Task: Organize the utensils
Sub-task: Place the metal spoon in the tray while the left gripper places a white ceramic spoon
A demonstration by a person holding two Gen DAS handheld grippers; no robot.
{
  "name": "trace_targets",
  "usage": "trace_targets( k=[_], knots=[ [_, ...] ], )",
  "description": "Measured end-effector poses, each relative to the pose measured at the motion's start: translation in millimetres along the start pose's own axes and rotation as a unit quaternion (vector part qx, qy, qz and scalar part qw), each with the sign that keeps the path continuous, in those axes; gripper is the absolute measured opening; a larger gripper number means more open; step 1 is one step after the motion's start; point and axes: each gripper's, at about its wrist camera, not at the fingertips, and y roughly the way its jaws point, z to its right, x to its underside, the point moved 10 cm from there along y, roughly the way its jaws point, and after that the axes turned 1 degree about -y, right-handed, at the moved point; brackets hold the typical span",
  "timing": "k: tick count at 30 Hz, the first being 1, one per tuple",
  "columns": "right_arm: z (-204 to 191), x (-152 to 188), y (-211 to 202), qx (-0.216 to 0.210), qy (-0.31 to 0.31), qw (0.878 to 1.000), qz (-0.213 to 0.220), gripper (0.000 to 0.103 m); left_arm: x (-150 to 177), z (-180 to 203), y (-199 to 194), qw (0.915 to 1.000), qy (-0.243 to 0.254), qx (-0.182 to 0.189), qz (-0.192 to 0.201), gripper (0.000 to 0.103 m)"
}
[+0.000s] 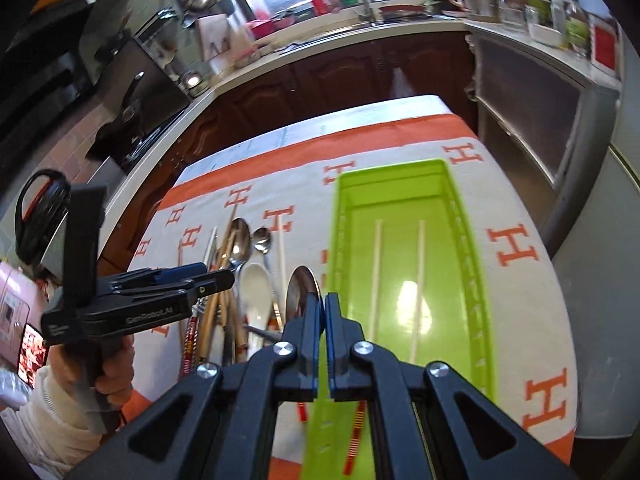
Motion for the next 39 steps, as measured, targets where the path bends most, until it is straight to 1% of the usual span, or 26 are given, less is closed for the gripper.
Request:
trace_targets(
  k=[2,3,5,7,10,12,14,16,17,19,21,23,28,32,36,39],
  knots=[
    [8.0,1.1,0.8,0.001,0.007,1.000,-0.001,0.002,-2.7,4.5,10.2,0.9999,0.009,0.009,-0.004,0.041],
    [9.9,1.9,1.5,0.000,0.010,1.000,-0.002,0.002,-4.4,7.5,14.8,0.9998,0.015,0.015,-0.003,0.039],
    [14.4,3.2,2.4,-0.001,0.015,1.000,-0.004,0.002,-7.0,12.1,22.0,0.9995,0.025,0.017,0.000,0.039],
    [18.2,4.1,4.4,-0.003,0.021,1.000,-0.006,0.002,-6.9,16.2,27.1,0.9992,0.035,0.021,-0.001,0.035],
    [22.3,3.9,3.9,-0.004,0.023,1.000,-0.004,0.002,-3.1,23.2,38.5,0.9982,0.056,0.022,-0.011,0.031],
    [24.3,3.7,4.1,-0.004,0.025,1.000,-0.003,0.002,-1.0,24.3,45.0,0.9979,0.056,0.023,-0.020,0.029],
    [26.5,3.0,4.2,-0.004,0.027,1.000,-0.001,0.002,0.0,24.5,50.5,0.9979,0.051,0.029,-0.026,0.025],
    [29.0,2.4,4.2,-0.004,0.030,1.000,0.000,0.002,-0.4,24.8,53.4,0.9979,0.043,0.038,-0.029,0.017],
    [30.0,2.0,4.1,-0.004,0.032,0.999,0.001,0.002,-1.3,24.5,54.0,0.9980,0.039,0.040,-0.027,0.016],
    [31.5,1.5,4.0,-0.003,0.034,0.999,0.003,0.002,-2.8,23.4,52.8,0.9982,0.035,0.043,-0.022,0.008],
    [33.5,1.2,2.8,-0.002,0.036,0.999,0.004,0.002,-5.9,23.8,49.7,0.9983,0.030,0.049,-0.011,0.003],
    [33.7,1.1,1.8,-0.002,0.037,0.999,0.006,0.002,-7.5,24.4,45.9,0.9985,0.027,0.048,-0.005,0.003],
    [36.2,-1.6,-2.4,0.009,0.033,0.999,0.015,0.002,-11.8,25.1,33.7,0.9989,0.034,0.025,0.018,0.002],
    [40.7,-4.6,-5.9,0.025,0.027,0.999,0.022,0.002,-20.4,24.2,16.0,0.9981,0.043,0.006,0.044,0.002],
    [47.0,-8.0,-9.7,0.042,0.020,0.999,0.026,0.002,-34.9,18.5,-6.4,0.9965,0.040,-0.014,0.072,0.002],
    [50.8,-8.8,-10.6,0.054,0.012,0.998,0.025,0.002,-45.0,15.3,-23.2,0.9957,0.032,-0.015,0.086,0.002]
  ],
)
